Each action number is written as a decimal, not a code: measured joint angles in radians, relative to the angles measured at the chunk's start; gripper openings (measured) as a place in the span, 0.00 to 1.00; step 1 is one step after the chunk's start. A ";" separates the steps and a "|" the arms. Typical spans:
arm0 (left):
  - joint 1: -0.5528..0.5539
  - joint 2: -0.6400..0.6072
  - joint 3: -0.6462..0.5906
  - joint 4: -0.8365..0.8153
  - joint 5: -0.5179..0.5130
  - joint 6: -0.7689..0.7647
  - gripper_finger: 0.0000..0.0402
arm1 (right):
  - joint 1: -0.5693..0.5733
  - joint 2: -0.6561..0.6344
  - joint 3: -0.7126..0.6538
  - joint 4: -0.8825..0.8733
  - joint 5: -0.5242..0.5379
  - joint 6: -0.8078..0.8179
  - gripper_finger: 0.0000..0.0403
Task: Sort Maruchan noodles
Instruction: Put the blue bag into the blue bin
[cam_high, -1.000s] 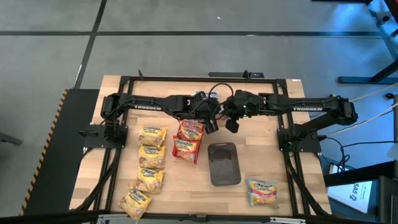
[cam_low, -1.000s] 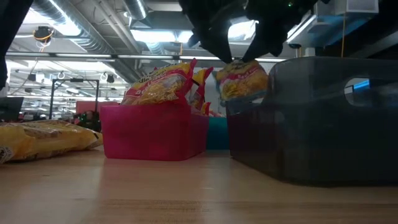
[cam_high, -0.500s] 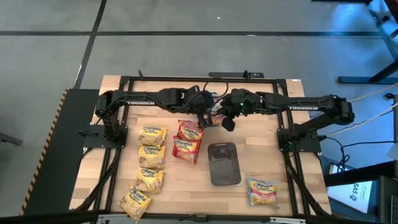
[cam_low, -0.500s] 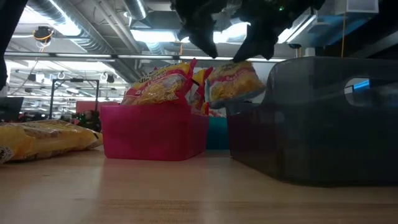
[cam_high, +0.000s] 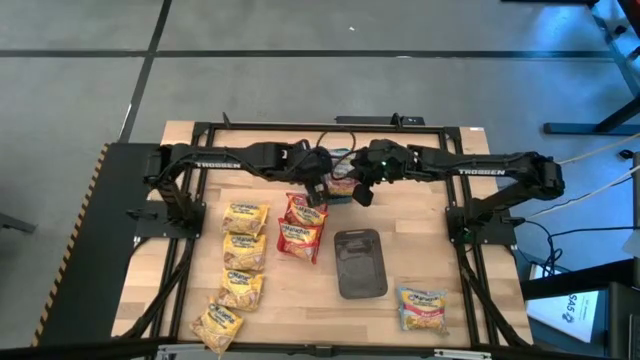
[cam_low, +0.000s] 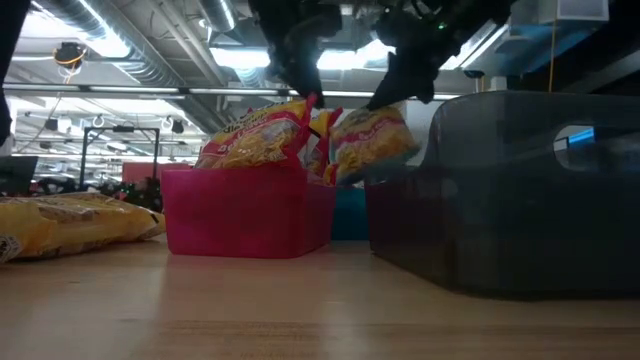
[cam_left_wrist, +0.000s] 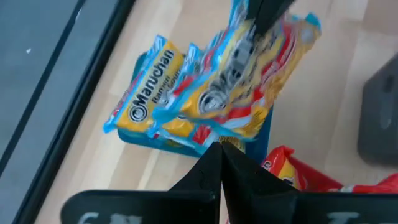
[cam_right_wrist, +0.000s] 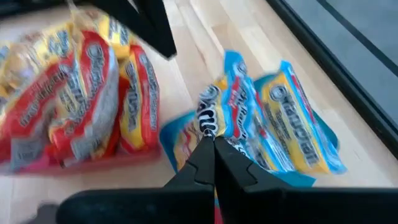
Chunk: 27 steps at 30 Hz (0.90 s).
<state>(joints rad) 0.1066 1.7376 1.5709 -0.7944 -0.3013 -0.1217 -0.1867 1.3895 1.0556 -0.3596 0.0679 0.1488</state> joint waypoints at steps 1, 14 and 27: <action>0.001 -0.020 -0.015 0.006 -0.001 -0.005 0.00 | -0.007 0.006 0.000 0.013 -0.013 0.000 0.00; -0.043 -0.254 -0.181 0.002 -0.012 -0.073 0.00 | -0.017 0.130 0.000 0.075 -0.038 -0.004 0.00; -0.092 -0.282 -0.214 0.002 -0.054 -0.132 0.00 | -0.017 0.156 0.000 0.129 0.031 -0.041 0.01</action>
<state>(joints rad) 0.0147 1.4555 1.3571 -0.7923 -0.3553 -0.2537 -0.2039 1.5455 1.0557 -0.2310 0.0986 0.1080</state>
